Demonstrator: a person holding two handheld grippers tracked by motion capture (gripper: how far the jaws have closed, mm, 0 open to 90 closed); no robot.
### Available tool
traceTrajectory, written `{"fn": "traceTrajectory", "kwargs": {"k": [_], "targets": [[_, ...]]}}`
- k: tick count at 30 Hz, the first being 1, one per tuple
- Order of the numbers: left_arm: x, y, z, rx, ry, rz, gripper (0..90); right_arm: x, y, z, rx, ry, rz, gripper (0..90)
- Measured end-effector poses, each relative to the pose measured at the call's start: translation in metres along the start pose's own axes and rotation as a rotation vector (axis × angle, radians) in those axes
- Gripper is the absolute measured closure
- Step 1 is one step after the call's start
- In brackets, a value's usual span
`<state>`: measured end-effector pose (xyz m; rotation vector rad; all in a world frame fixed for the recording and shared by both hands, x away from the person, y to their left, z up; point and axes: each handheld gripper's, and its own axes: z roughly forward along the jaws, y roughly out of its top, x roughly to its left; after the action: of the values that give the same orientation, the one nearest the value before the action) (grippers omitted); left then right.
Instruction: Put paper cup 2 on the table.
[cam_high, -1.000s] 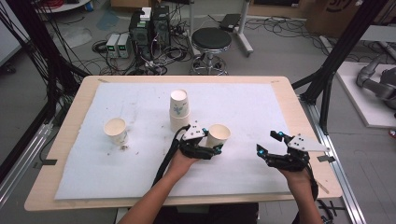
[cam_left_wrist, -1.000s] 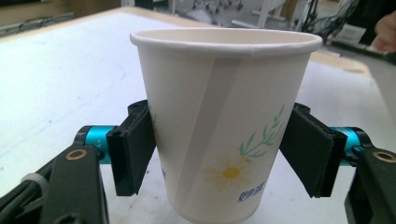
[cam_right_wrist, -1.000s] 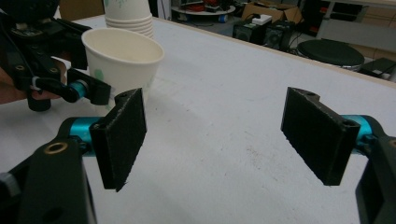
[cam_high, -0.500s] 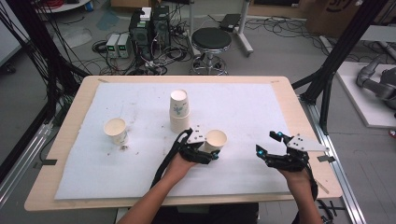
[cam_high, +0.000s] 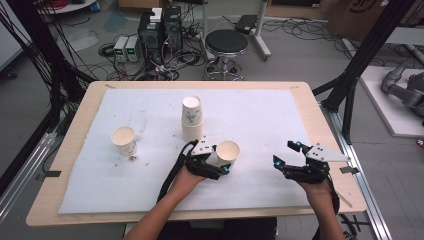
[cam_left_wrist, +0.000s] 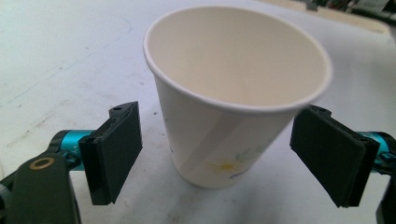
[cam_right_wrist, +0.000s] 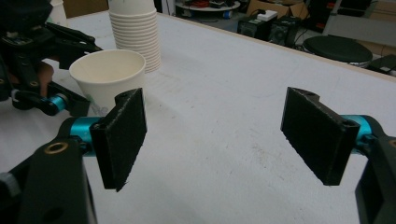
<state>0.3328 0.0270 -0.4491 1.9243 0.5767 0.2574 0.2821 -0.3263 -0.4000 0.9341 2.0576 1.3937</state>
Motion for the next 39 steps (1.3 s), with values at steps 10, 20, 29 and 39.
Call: {"fn": "traceTrajectory", "kwargs": {"k": [10, 20, 29, 39], "targets": [[0.015, -0.011, -0.071, -0.168, 0.012, -0.045, 16.5, 0.002, -0.002, 0.004, 0.012, 0.01, -0.001, 23.1], [0.03, -0.032, -0.133, -0.279, 0.166, -0.072, 14.5, 0.002, -0.004, 0.009, 0.026, 0.022, 0.001, 23.0], [0.029, -0.037, -0.155, -0.302, 0.196, -0.047, 15.0, 0.004, -0.003, 0.01, 0.038, 0.024, -0.014, 22.4], [0.03, -0.051, -0.168, -0.32, 0.205, -0.041, 15.0, 0.009, -0.001, 0.008, 0.032, 0.011, -0.017, 22.4]]}}
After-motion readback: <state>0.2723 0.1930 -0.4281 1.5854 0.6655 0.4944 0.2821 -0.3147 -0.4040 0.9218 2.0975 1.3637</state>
